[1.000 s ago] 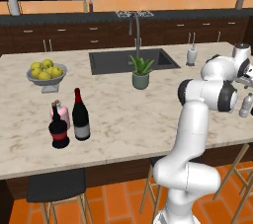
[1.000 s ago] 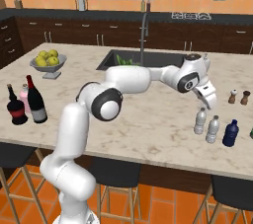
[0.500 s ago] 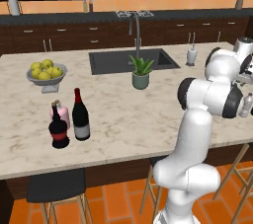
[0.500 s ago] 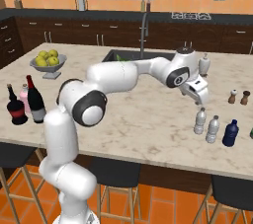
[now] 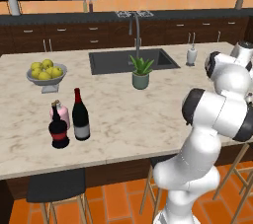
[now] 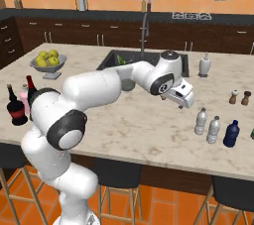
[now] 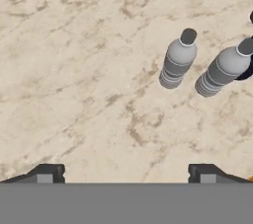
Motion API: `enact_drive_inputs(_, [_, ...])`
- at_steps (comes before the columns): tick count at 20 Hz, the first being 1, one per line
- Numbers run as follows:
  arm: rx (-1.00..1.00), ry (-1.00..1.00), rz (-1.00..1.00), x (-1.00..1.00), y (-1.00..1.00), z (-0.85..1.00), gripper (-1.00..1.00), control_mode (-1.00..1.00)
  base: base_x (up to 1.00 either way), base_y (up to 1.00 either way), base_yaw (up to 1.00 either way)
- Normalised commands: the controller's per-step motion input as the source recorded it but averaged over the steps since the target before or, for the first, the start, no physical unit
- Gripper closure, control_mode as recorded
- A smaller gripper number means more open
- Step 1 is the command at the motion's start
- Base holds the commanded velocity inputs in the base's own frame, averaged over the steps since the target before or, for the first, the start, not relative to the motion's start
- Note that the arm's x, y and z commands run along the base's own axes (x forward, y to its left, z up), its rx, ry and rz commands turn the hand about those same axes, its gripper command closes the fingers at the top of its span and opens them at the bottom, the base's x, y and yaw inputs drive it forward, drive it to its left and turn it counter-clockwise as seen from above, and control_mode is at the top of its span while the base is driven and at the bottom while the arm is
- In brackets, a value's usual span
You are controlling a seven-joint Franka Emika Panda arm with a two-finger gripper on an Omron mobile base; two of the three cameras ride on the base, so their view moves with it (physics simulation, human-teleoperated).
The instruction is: Move the plastic bottles in the middle to the plastics group, and the glass bottles in the middle to the glass group.
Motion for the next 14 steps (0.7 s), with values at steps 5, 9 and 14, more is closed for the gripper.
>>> enact_drive_inputs(5, [0.0, 0.0, 0.24, -0.55, 0.63, 0.04, -1.0, -1.0, 0.0, 0.0, 0.0])
enact_drive_inputs(9, [0.0, 0.0, 0.26, -0.62, 0.62, 0.05, -1.0, -1.0, 0.0, 0.0, 0.0])
enact_drive_inputs(14, [0.0, 0.0, 0.29, -0.79, 0.59, 0.01, -1.0, -1.0, 0.0, 0.0, 0.0])
